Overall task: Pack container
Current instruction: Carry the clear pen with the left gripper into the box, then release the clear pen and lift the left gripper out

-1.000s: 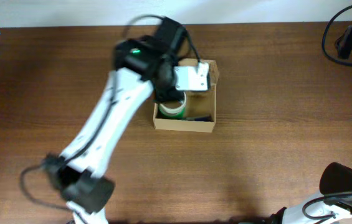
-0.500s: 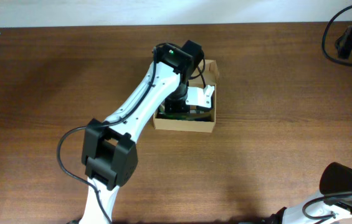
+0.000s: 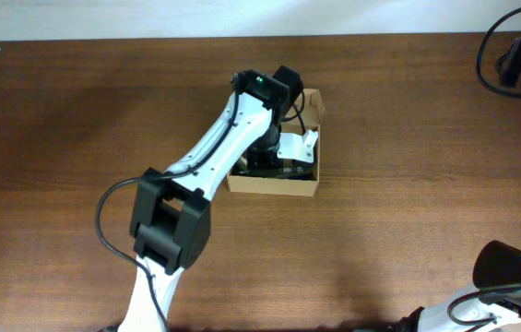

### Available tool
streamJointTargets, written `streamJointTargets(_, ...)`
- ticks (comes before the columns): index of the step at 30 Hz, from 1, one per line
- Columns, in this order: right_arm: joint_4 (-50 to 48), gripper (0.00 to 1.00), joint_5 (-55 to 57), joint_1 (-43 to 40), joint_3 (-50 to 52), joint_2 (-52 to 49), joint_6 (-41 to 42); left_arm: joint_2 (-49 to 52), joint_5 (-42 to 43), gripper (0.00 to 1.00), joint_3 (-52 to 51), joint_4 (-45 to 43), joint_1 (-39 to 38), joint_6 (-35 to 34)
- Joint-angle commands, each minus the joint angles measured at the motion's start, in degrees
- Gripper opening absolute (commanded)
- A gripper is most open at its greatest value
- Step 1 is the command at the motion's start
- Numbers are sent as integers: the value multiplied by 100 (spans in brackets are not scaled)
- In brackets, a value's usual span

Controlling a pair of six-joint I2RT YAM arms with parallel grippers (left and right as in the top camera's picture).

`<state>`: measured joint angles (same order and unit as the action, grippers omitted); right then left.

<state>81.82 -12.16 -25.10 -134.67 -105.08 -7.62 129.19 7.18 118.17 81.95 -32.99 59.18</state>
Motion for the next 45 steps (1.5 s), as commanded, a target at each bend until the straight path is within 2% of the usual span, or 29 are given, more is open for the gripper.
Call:
streamJointTargets(1,-20,99,-74,-4,-22,-9,22,197,229,2,-11,-4,-35,87)
streamJointTargets(2,-20,99,-74,-4,-22,-9,22,195,229,3,-11,-2,-42,83)
streamJointTargets(4,-20,99,-74,-4,-22,-9,22,184,223,26,-11,9,-66,4)
streamJointTargets(5,-20,99,-74,-4,-22,-9,22,181,223,34,-11,13,-72,4)
streamJointTargets(8,-20,99,-74,-4,-22,-9,22,66,205,37,-11,9,-94,2)
streamJointTargets(9,-20,99,-74,-4,-22,-9,22,-24,203,45,-11,-7,-103,-22)
streamJointTargets(10,-20,99,-74,-4,-22,-9,22,-144,190,49,-11,-55,-105,-127)
streamJointTargets(15,-20,99,-74,-4,-22,-9,22,-1027,-411,59,-11,-452,-105,-1067)
streamJointTargets(22,-96,99,-120,-4,-22,-9,24,-2806,-1410,61,-11,-942,120,-2124)
streamJointTargets(27,-197,99,-291,-4,-22,-9,70,-3858,-1410,59,-11,-1193,1143,-2618)
streamJointTargets(29,-341,99,-522,-4,-24,-9,68,-4079,-1410,53,-13,-1340,1836,-3010)
streamJointTargets(31,-337,99,-1123,-4,-24,-9,103,-4122,-1381,34,-17,-1491,2789,-3803)
streamJointTargets(32,-293,97,-1355,-4,-22,-20,111,-4087,-1300,22,-44,-1528,3123,-4142)
streamJointTargets(33,-223,86,-1644,7,-22,-35,111,-4037,-1158,14,-96,-1556,3451,-4472)
streamJointTargets(35,-74,41,-1897,66,-4,-103,118,-3849,-745,3,-249,-1558,4019,-4992)
streamJointTargets(37,-13,11,-1869,157,131,-184,297,-3587,-197,2,-428,-1578,4350,-5110)
streamJointTargets(38,-15,4,-1869,199,229,-219,398,-3451,76,2,-496,-1587,4446,-5110)
streamJointTargets(45,-323,4,-2282,492,1368,-671,505,-2013,2535,2,-651,-1700,4614,-5104)
